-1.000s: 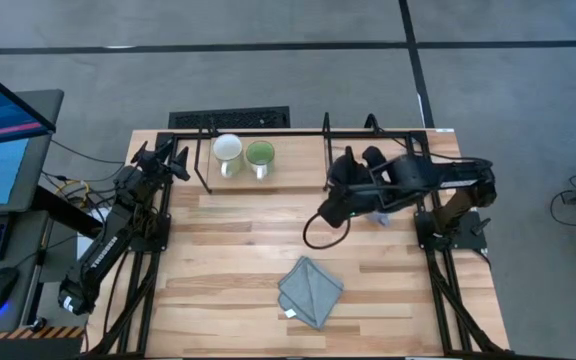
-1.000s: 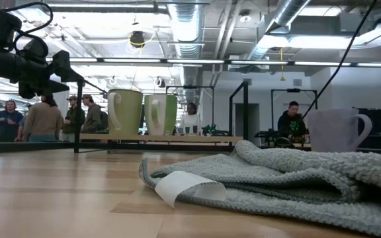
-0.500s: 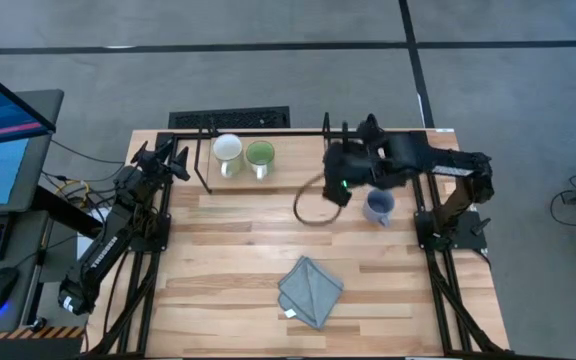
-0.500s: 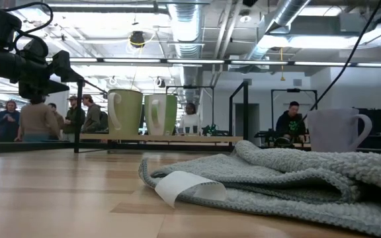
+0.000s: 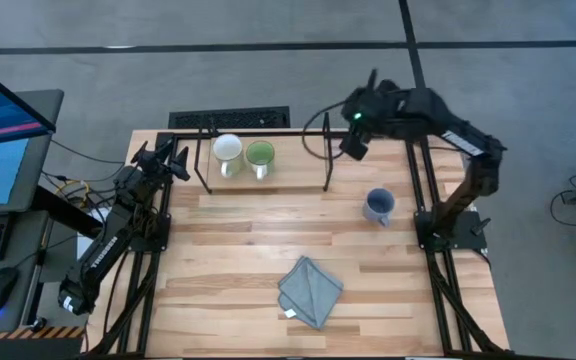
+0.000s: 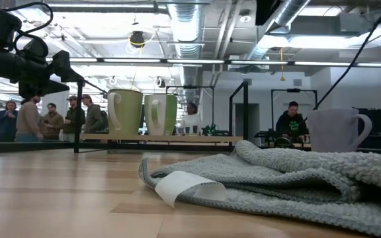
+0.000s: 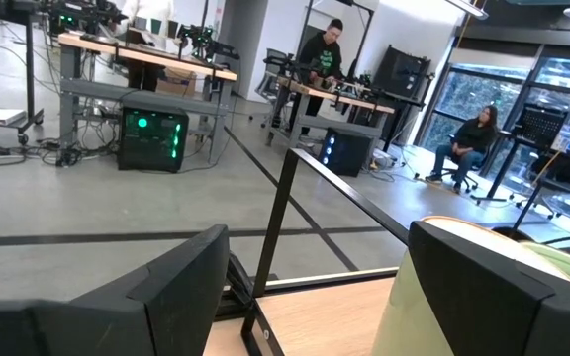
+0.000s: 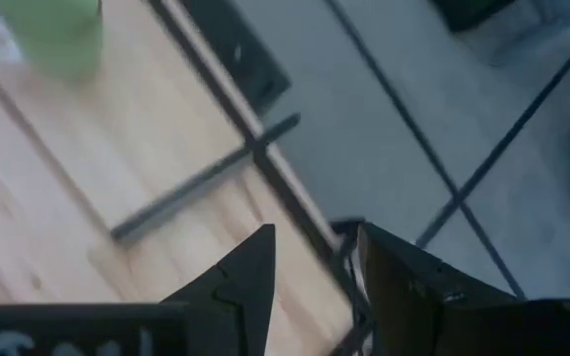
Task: Stack small to large cups/mugs on shelf
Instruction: Put the blue mug on the shelf
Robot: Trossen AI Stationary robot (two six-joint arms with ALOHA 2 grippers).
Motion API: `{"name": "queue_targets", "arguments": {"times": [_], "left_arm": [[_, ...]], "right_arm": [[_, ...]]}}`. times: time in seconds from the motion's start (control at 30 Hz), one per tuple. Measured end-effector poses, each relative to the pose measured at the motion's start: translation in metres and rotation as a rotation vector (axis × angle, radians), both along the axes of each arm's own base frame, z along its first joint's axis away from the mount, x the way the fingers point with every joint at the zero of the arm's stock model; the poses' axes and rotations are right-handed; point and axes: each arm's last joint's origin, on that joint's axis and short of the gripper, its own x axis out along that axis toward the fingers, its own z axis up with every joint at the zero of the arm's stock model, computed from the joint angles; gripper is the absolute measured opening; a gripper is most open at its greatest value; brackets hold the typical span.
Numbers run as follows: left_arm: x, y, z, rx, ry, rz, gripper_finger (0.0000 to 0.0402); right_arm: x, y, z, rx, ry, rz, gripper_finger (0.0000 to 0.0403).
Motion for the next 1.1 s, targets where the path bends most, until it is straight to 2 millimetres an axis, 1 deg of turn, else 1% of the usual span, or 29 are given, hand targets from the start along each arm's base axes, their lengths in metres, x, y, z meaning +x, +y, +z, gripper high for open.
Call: {"name": "queue_targets", "arguments": {"times": [0.07,0.13,0.2,0.27,0.33,0.47,0.63,0.73,0.83,0.9,1.1], "left_arm": [[0.000,0.000,0.000,0.000,0.000,0.000,0.0304],[0.000,0.000,0.000,-0.003,-0.005,0.000,0.0304],[0.000,0.000,0.000,-0.006,-0.011,0.000,0.0304],[0.000,0.000,0.000,-0.007,-0.014,0.000,0.0304],[0.000,0.000,0.000,-0.008,-0.015,0.000,0.0304],[0.000,0.000,0.000,-0.010,-0.019,0.000,0.0304],[0.000,0.000,0.000,-0.012,-0.023,-0.001,0.0304],[0.000,0.000,0.000,-0.012,-0.022,-0.001,0.0304],[0.000,0.000,0.000,-0.011,-0.021,0.000,0.0304],[0.000,0.000,0.000,-0.011,-0.021,0.000,0.0304],[0.000,0.000,0.000,-0.011,-0.020,0.000,0.0304]], "right_arm": [[-0.007,-0.003,0.005,-0.037,-0.067,0.012,0.0166],[-0.012,-0.004,0.005,-0.075,-0.152,0.055,0.0166],[-0.022,-0.003,0.001,-0.108,-0.207,0.094,0.0166],[-0.035,-0.003,-0.009,-0.130,-0.229,0.103,0.0166],[-0.050,-0.003,-0.023,-0.114,-0.224,0.097,0.0166],[-0.080,0.002,-0.058,-0.010,-0.207,0.079,0.0166],[-0.103,0.012,-0.098,0.134,-0.185,0.104,0.0166],[-0.111,0.016,-0.115,0.192,-0.158,0.089,0.0166],[-0.116,0.019,-0.126,0.222,-0.117,0.090,0.0166],[-0.116,0.020,-0.131,0.236,-0.092,0.094,0.0166],[-0.114,0.020,-0.138,0.277,-0.023,0.149,0.0166]]}}
